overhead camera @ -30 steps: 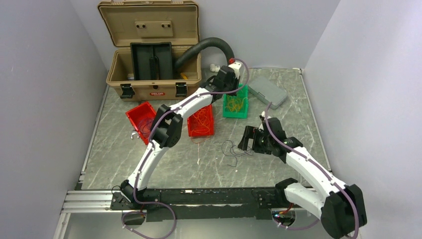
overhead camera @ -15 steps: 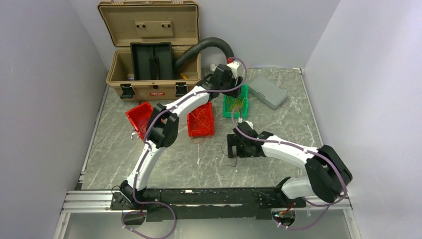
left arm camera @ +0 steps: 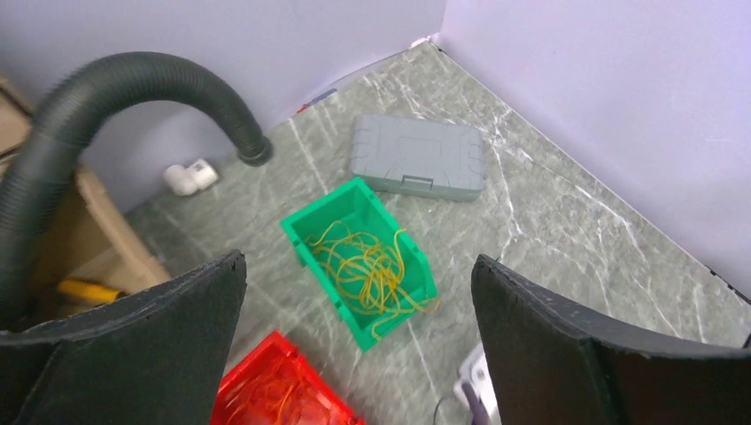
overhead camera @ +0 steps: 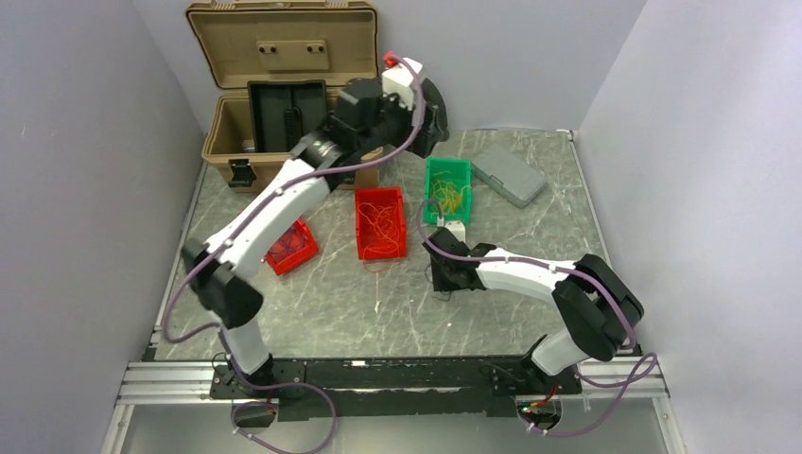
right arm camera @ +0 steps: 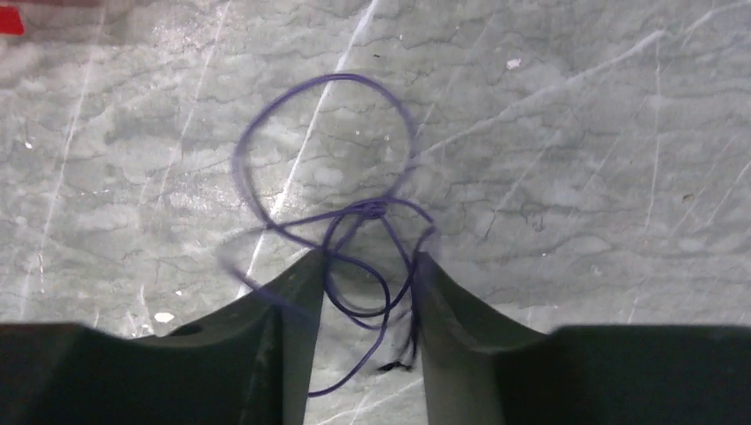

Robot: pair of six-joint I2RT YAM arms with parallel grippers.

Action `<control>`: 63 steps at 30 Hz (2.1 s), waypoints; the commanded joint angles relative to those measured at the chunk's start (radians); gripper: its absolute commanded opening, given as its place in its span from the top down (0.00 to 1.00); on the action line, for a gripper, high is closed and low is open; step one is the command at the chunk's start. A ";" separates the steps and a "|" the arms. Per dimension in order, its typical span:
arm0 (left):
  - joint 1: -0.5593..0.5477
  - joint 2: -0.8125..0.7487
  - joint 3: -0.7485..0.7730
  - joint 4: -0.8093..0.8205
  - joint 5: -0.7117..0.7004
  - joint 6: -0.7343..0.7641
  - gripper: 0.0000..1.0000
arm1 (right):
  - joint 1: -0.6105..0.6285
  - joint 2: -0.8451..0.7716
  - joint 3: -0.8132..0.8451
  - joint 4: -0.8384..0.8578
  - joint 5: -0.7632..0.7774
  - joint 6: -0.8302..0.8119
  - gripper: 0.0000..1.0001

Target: Untangle the cables

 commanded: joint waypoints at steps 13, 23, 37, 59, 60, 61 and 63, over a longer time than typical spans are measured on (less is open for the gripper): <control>0.170 -0.859 -0.625 -0.318 -0.242 0.010 0.01 | 0.192 -0.023 0.283 -0.121 -0.017 -0.092 1.00; 0.262 -1.150 -0.826 -0.497 -0.426 -0.004 0.01 | 0.272 0.320 0.807 -0.008 -0.093 -0.255 1.00; 0.269 -1.260 -0.811 -0.571 -0.550 -0.038 0.01 | 0.271 0.787 1.502 0.027 -0.152 -0.300 1.00; 0.272 -1.192 -0.847 -0.508 -0.533 -0.072 0.01 | 0.271 0.775 1.455 0.081 -0.246 -0.210 0.26; 0.274 -1.182 -0.843 -0.503 -0.530 -0.077 0.01 | 0.271 0.739 1.425 0.083 -0.240 -0.207 0.25; 0.276 -1.176 -0.841 -0.499 -0.526 -0.083 0.00 | 0.270 0.705 1.395 0.084 -0.232 -0.205 0.24; 0.283 -1.165 -0.846 -0.488 -0.506 -0.102 0.01 | 0.268 0.635 1.327 0.088 -0.218 -0.201 0.21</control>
